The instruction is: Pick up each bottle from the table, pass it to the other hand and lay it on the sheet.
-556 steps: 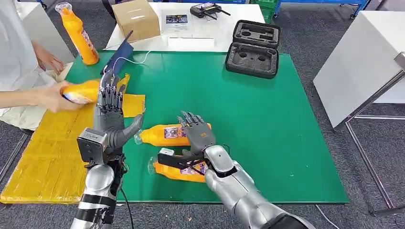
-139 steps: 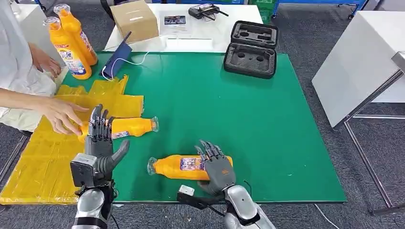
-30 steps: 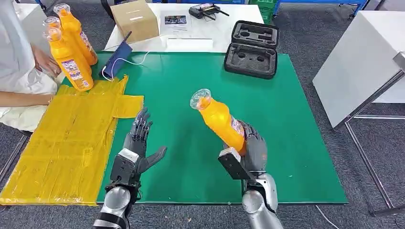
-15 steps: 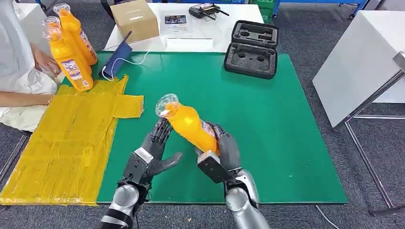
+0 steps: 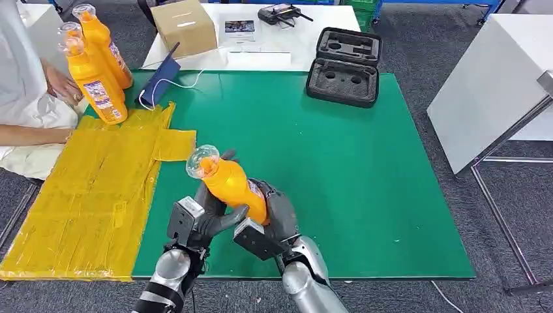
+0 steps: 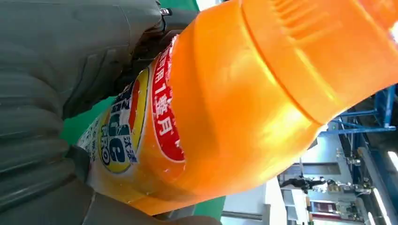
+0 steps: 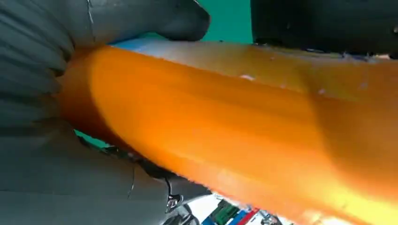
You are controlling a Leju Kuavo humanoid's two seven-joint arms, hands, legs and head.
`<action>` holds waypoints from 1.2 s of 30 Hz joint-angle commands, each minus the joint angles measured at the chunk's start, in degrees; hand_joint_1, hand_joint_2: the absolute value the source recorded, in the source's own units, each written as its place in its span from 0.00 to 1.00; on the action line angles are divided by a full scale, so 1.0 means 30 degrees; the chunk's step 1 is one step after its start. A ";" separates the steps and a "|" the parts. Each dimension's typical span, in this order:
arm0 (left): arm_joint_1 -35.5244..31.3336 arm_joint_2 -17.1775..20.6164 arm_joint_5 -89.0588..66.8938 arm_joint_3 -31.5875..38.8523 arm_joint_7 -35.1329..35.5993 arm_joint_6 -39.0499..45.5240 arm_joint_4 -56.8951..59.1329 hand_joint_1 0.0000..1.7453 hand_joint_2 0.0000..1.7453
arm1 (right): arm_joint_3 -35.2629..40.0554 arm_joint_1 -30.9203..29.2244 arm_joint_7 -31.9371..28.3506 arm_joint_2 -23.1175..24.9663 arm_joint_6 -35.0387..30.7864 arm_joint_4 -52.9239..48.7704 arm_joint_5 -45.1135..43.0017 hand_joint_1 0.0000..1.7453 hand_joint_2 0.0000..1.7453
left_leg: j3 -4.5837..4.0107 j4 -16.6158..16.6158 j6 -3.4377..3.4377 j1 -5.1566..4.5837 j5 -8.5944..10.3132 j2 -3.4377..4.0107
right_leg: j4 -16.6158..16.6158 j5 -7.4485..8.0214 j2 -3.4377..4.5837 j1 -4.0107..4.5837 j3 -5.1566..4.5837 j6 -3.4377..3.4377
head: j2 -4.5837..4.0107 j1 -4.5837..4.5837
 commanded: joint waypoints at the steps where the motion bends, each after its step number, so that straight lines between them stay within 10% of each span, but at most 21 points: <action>1: -0.0758 0.0556 0.0182 -0.0894 0.0154 -0.0063 0.0232 0.00 1.00 | 0.1352 -0.0783 0.0034 -0.0106 -0.0003 0.2790 0.0423 1.00 1.00 | 0.0091 -0.0009 -0.0032 0.0019 -0.0036 0.0015 | -0.0018 -0.0031 0.0022 0.0019 0.0098 -0.0030 | 0.0000 0.0000; 2: -0.0824 0.0522 0.0251 -0.0812 0.0164 -0.0007 0.0359 0.00 1.00 | 0.1508 -0.0780 -0.0014 -0.0096 0.0048 0.2835 0.0503 1.00 1.00 | 0.0075 -0.0011 -0.0028 0.0014 -0.0029 0.0020 | -0.0017 -0.0025 0.0023 0.0014 0.0078 -0.0026 | 0.0000 0.0000; 3: -0.0902 0.0455 0.0349 -0.0645 0.0180 0.0135 0.0520 0.38 1.00 | 0.1727 -0.0718 -0.0091 -0.0060 -0.0039 0.2831 0.0640 1.00 1.00 | 0.0059 -0.0009 -0.0023 0.0019 -0.0022 0.0009 | -0.0021 -0.0019 0.0009 0.0019 0.0066 -0.0021 | 0.0000 0.0000; 4: -0.0968 0.0399 0.0462 -0.0502 0.0207 0.0221 0.0688 1.00 1.00 | 0.1882 -0.0677 -0.0094 -0.0041 -0.0093 0.2829 0.0736 1.00 1.00 | 0.0107 -0.0014 -0.0036 0.0019 -0.0039 0.0011 | -0.0021 -0.0040 0.0012 0.0019 0.0110 -0.0034 | 0.0000 0.0000; 25: -0.1372 0.0173 0.0520 -0.0083 0.0168 0.0597 0.1731 1.00 1.00 | 0.1818 -0.0515 -0.0036 -0.0211 -0.0455 0.2137 0.0245 1.00 1.00 | 0.0019 -0.0012 -0.0016 0.0012 -0.0005 -0.0015 | -0.0017 -0.0014 -0.0020 0.0011 0.0015 -0.0016 | 0.0000 0.0000; 26: -0.1356 0.0117 0.0123 -0.0048 -0.0038 0.1255 0.1686 1.00 1.00 | 0.1549 -0.0315 -0.0507 -0.0127 -0.0710 0.1599 -0.0241 0.78 1.00 | 0.0060 -0.0012 -0.0025 0.0015 -0.0021 -0.0025 | -0.0021 -0.0034 -0.0026 0.0014 0.0063 -0.0023 | 0.0000 0.0000; 27: -0.1332 0.0142 -0.0292 -0.0038 -0.0150 0.1869 0.1475 1.00 1.00 | 0.1315 -0.0114 -0.0806 -0.0055 -0.0818 0.1074 -0.0707 0.04 1.00 | 0.0026 -0.0007 -0.0019 0.0016 -0.0011 -0.0024 | -0.0016 -0.0022 -0.0027 0.0015 0.0027 -0.0017 | 0.0000 0.0007; 33: -0.1350 0.0933 -0.4259 0.1872 -0.0221 0.7702 -0.0438 1.00 1.00 | 0.0085 0.1437 -0.1047 -0.0637 -0.0373 -0.4314 -0.3135 0.00 1.00 | 0.0004 0.0005 -0.0021 0.0011 -0.0021 0.0017 | 0.0004 -0.0018 0.0017 0.0010 0.0002 -0.0019 | 0.0000 0.0007; 34: -0.1549 0.1113 -0.4925 0.2183 -0.0137 0.8333 -0.0419 1.00 1.00 | -0.0158 0.1637 -0.1030 -0.0713 -0.0388 -0.5021 -0.3372 0.00 0.00 | 0.0048 0.0006 -0.0033 0.0011 -0.0042 0.0021 | 0.0008 -0.0043 0.0020 0.0011 0.0048 -0.0030 | 0.0000 0.0000; 36: -0.1990 0.1506 -0.7651 0.3067 0.0129 1.1133 -0.0243 1.00 1.00 | -0.0795 0.2105 -0.1102 -0.0820 -0.0260 -0.6599 -0.4404 0.00 0.00 | -0.0009 -0.0007 -0.0021 0.0008 -0.0003 -0.0015 | -0.0001 -0.0015 -0.0019 0.0008 -0.0010 -0.0018 | 0.0000 0.0007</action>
